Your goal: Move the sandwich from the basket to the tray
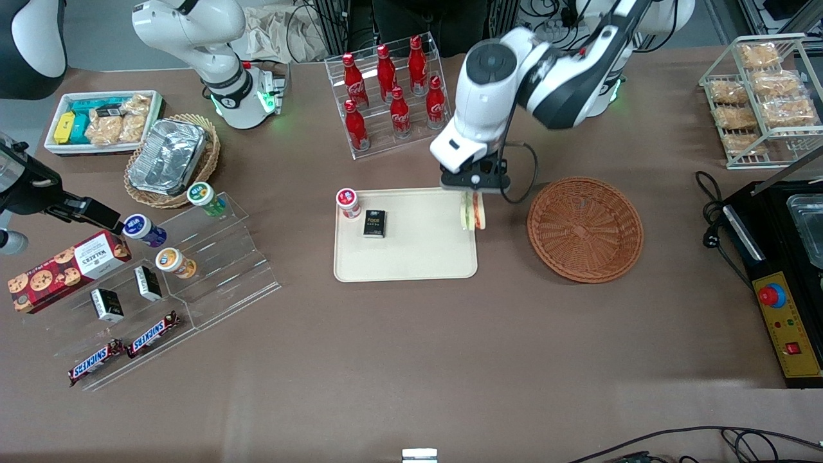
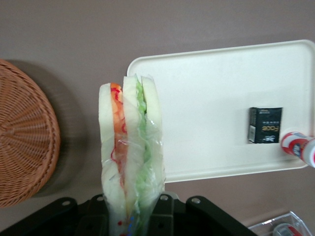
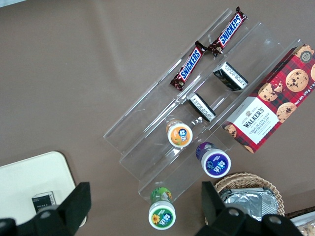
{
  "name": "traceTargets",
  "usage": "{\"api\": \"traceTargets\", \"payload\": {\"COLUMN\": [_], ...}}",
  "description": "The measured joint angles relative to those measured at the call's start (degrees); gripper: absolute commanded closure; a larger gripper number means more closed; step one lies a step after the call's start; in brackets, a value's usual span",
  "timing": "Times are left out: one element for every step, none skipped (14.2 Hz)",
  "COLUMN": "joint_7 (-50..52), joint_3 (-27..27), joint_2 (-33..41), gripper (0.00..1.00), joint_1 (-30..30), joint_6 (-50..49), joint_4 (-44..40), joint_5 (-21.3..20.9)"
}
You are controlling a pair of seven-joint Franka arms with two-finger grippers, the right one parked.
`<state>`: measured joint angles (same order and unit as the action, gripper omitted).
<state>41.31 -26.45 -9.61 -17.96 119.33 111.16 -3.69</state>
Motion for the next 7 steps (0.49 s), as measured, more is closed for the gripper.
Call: {"api": "traceTargets", "payload": {"joint_7": [0.0, 0.0, 0.0, 0.0, 0.0, 0.0, 0.0], "joint_3": [0.0, 0.1, 0.1, 0.1, 0.1, 0.1, 0.1], "joint_2": [-2.2, -4.4, -6.7, -8.9, -10.8, -12.5, -13.9], "gripper": [1.0, 1.0, 1.0, 1.0, 1.0, 1.0, 1.0], "joint_1": [0.0, 0.0, 0.0, 0.0, 0.0, 0.0, 0.0], "joint_6": [1.5, 3.4, 5.6, 8.0, 10.5, 13.3, 15.9], "joint_4": [0.2, 0.3, 0.6, 1.1, 1.8, 2.7, 3.7], "joint_5": [-0.1, -0.2, -0.6, -1.3, -2.1, -2.8, -3.1]}}
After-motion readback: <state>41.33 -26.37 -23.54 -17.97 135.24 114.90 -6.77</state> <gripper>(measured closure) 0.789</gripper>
